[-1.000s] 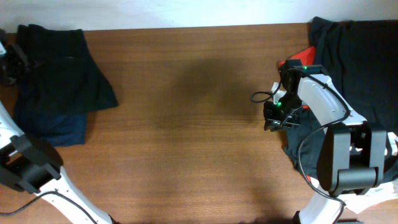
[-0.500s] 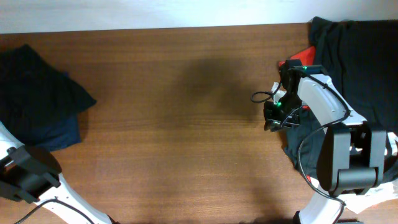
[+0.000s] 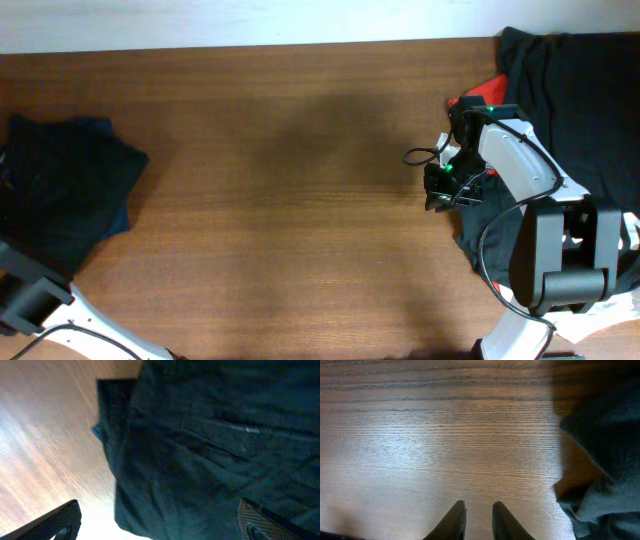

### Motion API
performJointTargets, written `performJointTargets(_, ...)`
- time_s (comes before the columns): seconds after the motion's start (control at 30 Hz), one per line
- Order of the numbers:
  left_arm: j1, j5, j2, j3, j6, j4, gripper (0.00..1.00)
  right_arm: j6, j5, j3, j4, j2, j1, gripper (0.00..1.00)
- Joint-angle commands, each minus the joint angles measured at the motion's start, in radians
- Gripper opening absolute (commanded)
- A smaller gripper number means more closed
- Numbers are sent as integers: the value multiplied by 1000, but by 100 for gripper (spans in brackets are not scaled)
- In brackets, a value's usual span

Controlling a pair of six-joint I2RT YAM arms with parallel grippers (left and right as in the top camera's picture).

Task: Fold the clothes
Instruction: 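Carry the folded shorts left and place them on the navy garment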

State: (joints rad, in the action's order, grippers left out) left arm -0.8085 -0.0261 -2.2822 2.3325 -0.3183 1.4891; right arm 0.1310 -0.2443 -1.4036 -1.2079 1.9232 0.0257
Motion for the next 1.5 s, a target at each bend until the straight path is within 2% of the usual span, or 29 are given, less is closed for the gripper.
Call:
performJointTargets(0.0,35,125,25,19,2,27,99,2,13,-13,-4,-20,0,23)
performJointTargets(0.07,79,102,25,17,2,85,99,2,13,-13,-4,-20,0,22)
performJointTargets(0.13,131,4,23,-20,-6,121,99,2,13,-13,-4,-20,0,22)
performJointTargets(0.23,181,-51,23,-191,-33,79,99,2,13,-13,-5,-20,0,22)
performJointTargets(0.37,197,-50,23,-416,-33,-119,99,2,13,-13,-7,-20,0,22)
performJointTargets(0.43,210,-37,23,-542,-21,-288,99,2,13,-13,-8,-20,0,23)
performJointTargets(0.57,278,140,23,-588,128,-561,99,2,13,-13,-12,-20,0,22)
performJointTargets(0.67,342,163,23,-588,156,-695,99,2,13,-13,-24,-20,0,22)
performJointTargets(0.7,367,162,23,-582,214,-718,99,2,13,-13,-27,-20,0,22)
performJointTargets(0.8,401,161,24,-564,256,-720,99,2,13,-13,-27,-20,0,22)
performJointTargets(1.0,402,159,137,-320,255,-499,99,2,20,-13,-27,-20,0,23)
performJointTargets(1.17,524,185,290,-294,253,-447,99,2,-12,-13,2,-20,0,54)
performJointTargets(1.27,682,175,294,-308,267,-379,99,1,-37,-13,18,-20,0,72)
performJointTargets(1.4,816,130,294,-332,267,-251,99,-11,-37,-13,11,-20,0,86)
performJointTargets(1.43,845,130,294,-338,267,-201,99,-22,-37,-13,-1,-20,0,95)
performJointTargets(1.47,873,130,294,-341,267,-129,99,-22,-37,-13,-31,-20,0,96)
